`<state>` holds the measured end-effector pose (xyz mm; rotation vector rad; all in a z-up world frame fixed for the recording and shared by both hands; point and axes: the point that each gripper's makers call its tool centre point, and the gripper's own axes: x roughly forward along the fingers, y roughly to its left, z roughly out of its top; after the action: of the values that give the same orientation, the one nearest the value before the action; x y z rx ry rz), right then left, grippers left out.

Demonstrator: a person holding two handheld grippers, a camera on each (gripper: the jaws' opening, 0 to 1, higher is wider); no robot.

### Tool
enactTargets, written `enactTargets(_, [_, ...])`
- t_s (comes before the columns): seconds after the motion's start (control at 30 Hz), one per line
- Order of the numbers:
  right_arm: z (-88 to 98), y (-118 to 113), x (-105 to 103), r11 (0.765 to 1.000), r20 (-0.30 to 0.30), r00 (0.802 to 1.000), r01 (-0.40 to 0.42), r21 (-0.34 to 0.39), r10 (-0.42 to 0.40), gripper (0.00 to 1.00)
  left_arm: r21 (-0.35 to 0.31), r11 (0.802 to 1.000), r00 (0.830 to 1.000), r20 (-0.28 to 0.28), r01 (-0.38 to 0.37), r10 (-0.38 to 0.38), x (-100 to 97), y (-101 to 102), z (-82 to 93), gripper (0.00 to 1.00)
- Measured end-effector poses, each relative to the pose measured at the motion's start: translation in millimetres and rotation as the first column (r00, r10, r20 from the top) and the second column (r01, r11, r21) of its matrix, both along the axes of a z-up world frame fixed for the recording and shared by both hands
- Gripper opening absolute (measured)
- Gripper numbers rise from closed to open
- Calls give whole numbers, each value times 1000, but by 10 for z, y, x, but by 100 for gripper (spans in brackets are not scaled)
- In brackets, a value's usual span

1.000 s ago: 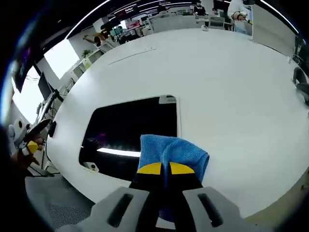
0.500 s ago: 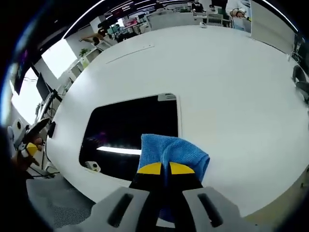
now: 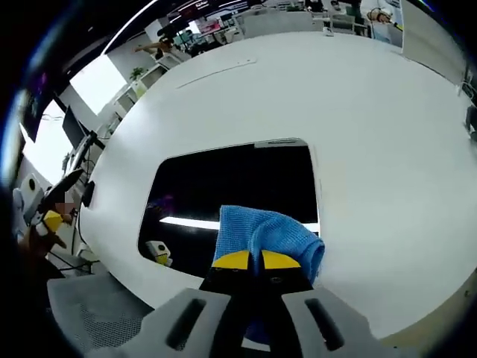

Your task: Wipe the mirror surface with the cleaning cloth until all visible marks leave the cleaned area.

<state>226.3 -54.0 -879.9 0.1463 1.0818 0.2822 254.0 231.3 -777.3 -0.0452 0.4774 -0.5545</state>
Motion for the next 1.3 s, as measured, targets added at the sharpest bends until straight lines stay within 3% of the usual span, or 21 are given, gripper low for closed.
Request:
enactTargets(0.87, [-2, 768, 18, 988, -32, 987, -155, 4, 155, 0, -26, 999, 999, 29, -36, 37, -13, 44, 141, 99])
enactTargets(1.3, [9, 1008, -9, 987, -21, 987, -161, 24, 162, 0, 7, 1000, 1000, 21, -8, 8, 9, 139, 79, 99])
